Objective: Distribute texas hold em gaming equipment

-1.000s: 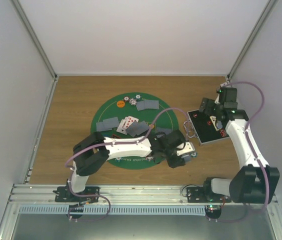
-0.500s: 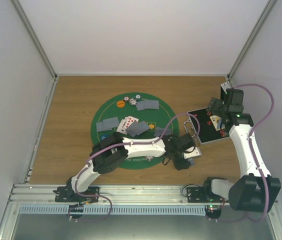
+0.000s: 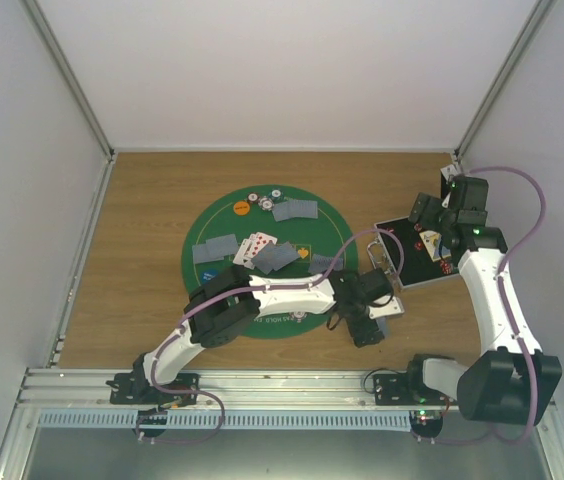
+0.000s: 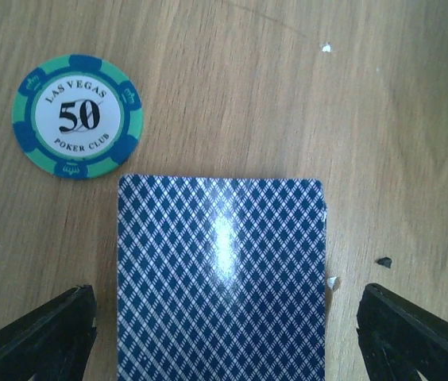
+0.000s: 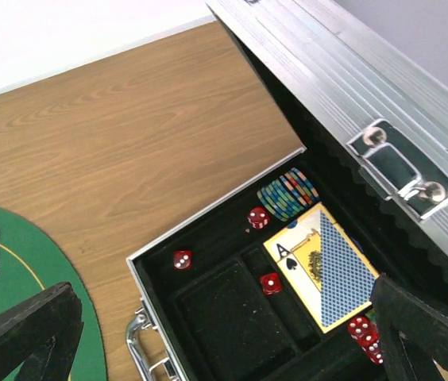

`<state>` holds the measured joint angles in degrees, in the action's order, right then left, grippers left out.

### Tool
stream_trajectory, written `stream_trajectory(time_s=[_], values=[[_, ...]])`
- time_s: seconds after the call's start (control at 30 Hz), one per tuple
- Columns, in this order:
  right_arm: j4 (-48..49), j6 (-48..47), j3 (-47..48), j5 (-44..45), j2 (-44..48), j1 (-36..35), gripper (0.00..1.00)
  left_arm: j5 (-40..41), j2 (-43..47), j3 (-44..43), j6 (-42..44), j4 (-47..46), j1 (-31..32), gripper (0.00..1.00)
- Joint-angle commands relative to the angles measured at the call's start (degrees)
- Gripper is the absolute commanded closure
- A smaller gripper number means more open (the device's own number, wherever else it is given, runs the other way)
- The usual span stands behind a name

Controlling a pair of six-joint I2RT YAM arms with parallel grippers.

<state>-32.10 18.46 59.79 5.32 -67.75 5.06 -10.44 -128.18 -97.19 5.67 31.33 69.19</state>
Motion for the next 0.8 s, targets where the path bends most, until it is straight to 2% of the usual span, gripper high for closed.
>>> stream_trajectory(time_s=[0.0,0.17,0.33,0.5,0.63,0.77], values=[[2.5,-1.8,1.1,-3.1,0.5,0.4,0.0,-1.4,0.8,-2.4,1.0,0.1,0.4,0.08],[4.8,-2.9,1.6,-5.1,0.4,0.4,0.0,-1.2,6.9,-1.2,1.9,-2.7,-0.7,0.05],[8.3,-3.9,2.2,-7.8,-0.6,0.4,0.0,3.9,16.0,6.3,-1.9,-9.0,-7.3,0.05],[15.8,-6.6,-1.0,-11.2,-1.0,0.4,0.0,3.6,28.1,22.2,-7.9,-20.2,-22.9,0.04],[24.7,-9.3,-7.0,-14.0,-1.1,0.4,0.0,3.7,38.0,34.7,-13.3,-28.7,-39.7,0.02],[38.0,-10.5,-17.1,-13.7,0.2,0.5,0.0,4.0,43.7,45.6,-17.5,-38.0,-56.6,0.02]])
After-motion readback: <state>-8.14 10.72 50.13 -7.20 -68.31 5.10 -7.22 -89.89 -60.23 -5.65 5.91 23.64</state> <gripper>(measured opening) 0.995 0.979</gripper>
